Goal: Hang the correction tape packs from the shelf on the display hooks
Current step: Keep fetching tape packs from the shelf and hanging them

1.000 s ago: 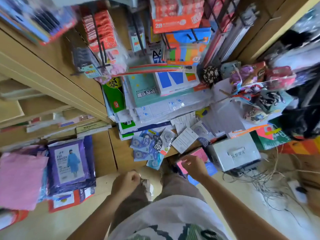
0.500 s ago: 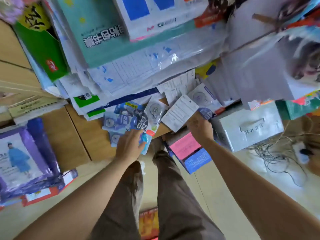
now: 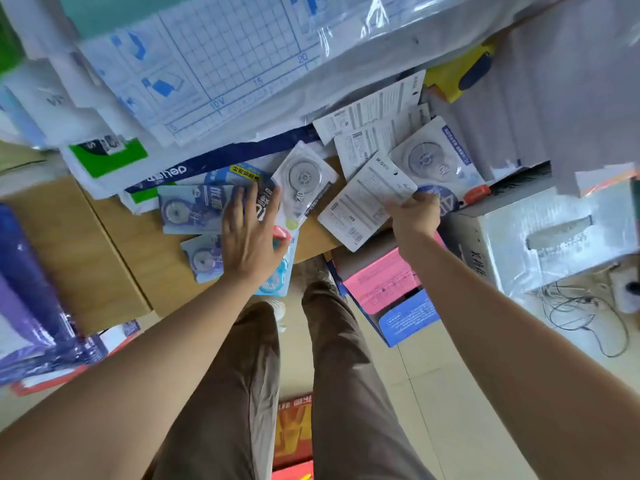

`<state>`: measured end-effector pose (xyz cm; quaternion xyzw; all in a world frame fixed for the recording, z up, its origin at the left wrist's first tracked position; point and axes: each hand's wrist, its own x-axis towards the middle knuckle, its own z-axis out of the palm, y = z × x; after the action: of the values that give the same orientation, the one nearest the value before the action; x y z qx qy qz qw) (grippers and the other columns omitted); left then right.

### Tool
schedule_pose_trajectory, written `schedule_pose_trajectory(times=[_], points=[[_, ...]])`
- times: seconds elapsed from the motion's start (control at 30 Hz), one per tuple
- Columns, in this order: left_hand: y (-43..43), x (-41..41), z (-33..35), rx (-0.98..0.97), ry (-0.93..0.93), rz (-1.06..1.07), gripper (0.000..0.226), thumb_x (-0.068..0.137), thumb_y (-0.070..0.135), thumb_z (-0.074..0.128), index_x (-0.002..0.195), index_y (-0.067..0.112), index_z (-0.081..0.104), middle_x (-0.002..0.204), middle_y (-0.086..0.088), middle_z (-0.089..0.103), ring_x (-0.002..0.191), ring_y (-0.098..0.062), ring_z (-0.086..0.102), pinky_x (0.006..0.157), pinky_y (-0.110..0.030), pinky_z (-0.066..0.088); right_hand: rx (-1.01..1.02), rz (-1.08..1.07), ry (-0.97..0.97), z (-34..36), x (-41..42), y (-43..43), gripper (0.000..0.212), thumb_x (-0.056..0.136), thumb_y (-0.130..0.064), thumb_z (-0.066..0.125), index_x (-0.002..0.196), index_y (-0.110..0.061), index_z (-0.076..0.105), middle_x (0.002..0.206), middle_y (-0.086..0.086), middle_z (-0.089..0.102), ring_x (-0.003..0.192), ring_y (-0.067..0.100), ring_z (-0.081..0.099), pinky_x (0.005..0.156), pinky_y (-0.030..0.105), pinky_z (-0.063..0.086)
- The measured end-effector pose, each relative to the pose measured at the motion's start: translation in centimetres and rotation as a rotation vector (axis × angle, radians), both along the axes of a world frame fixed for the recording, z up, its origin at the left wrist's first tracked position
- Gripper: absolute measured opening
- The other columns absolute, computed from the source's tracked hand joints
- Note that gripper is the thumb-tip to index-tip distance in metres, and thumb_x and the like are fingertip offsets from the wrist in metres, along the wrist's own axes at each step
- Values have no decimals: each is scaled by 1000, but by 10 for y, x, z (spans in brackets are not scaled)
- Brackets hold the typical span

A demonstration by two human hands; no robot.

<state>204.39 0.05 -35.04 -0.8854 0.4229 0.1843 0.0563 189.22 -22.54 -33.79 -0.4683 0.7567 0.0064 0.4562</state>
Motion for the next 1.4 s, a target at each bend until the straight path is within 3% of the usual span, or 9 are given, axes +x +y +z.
schedule_pose_trajectory(times=[0.17, 0.37, 0.57, 0.67, 0.83, 0.97, 1.07, 1.17, 1.4], points=[[-7, 7, 10, -33, 64, 104, 98, 76, 39, 78, 158, 24, 25, 163, -14, 24, 148, -38, 24, 115, -54, 32, 125, -35, -243, 16, -6, -4, 12, 83, -4, 75, 90, -10, 68, 94, 12, 74, 86, 25, 75, 70, 32, 62], [-22, -7, 32, -511, 469, 309, 56, 80, 43, 69, 128, 15, 61, 133, -3, 60, 122, -28, 53, 103, -47, 43, -265, 435, -228, 77, -18, 23, 14, 80, -10, 79, 82, -19, 69, 75, -6, 70, 67, -1, 65, 66, 14, 51], [-27, -40, 79, -547, 1009, 295, 102, 72, 48, 85, 155, 21, 33, 160, 8, 35, 149, -10, 31, 119, -42, 35, -156, 400, -424, 111, -15, 56, 14, 80, -9, 80, 89, -17, 73, 80, -1, 71, 68, 7, 68, 66, 23, 54], [-24, -43, 81, -510, 1052, 346, 113, 70, 43, 90, 160, 26, 22, 158, 14, 35, 147, -9, 34, 116, -35, 37, 56, 258, -569, 120, -2, 60, 14, 82, -6, 78, 88, -16, 70, 78, 6, 74, 67, 23, 70, 66, 37, 58], [-21, -33, 89, -474, 1199, 519, 68, 91, 17, 73, 148, 30, 39, 131, 23, 54, 119, 12, 54, 93, -11, 44, 245, 216, -691, 118, 15, 54, 22, 86, -9, 75, 105, -5, 66, 93, 12, 77, 78, 25, 69, 69, 27, 56], [-20, -29, 92, -476, 1275, 866, 27, 95, 29, 58, 92, 2, 63, 79, -1, 61, 81, -12, 56, 81, -37, 43, 294, 375, -678, 109, 18, 47, 22, 93, -14, 68, 114, -8, 68, 102, 6, 77, 91, 10, 70, 75, 21, 53], [-17, -30, 86, -440, 1297, 1112, 17, 99, 34, 59, 107, 23, 69, 107, 6, 72, 106, -14, 66, 102, -42, 49, 275, 450, -675, 101, 16, 48, 26, 92, -11, 68, 118, -7, 68, 108, 6, 76, 105, 14, 70, 88, 25, 55], [-21, -28, 87, -454, 1300, 1286, 15, 100, 33, 56, 100, 29, 71, 108, -1, 73, 102, -17, 69, 88, -38, 51, 170, 604, -600, 94, 11, 51, 28, 90, -8, 70, 118, -7, 69, 111, 0, 74, 105, 10, 69, 89, 23, 55], [-4, -26, 89, -463, 1329, 1093, 16, 93, 34, 68, 108, 30, 69, 110, 2, 75, 106, -19, 71, 88, -39, 53, 318, 739, -605, 78, 4, 63, 34, 90, -4, 69, 124, -8, 66, 118, 1, 72, 112, 7, 66, 101, 24, 50]])
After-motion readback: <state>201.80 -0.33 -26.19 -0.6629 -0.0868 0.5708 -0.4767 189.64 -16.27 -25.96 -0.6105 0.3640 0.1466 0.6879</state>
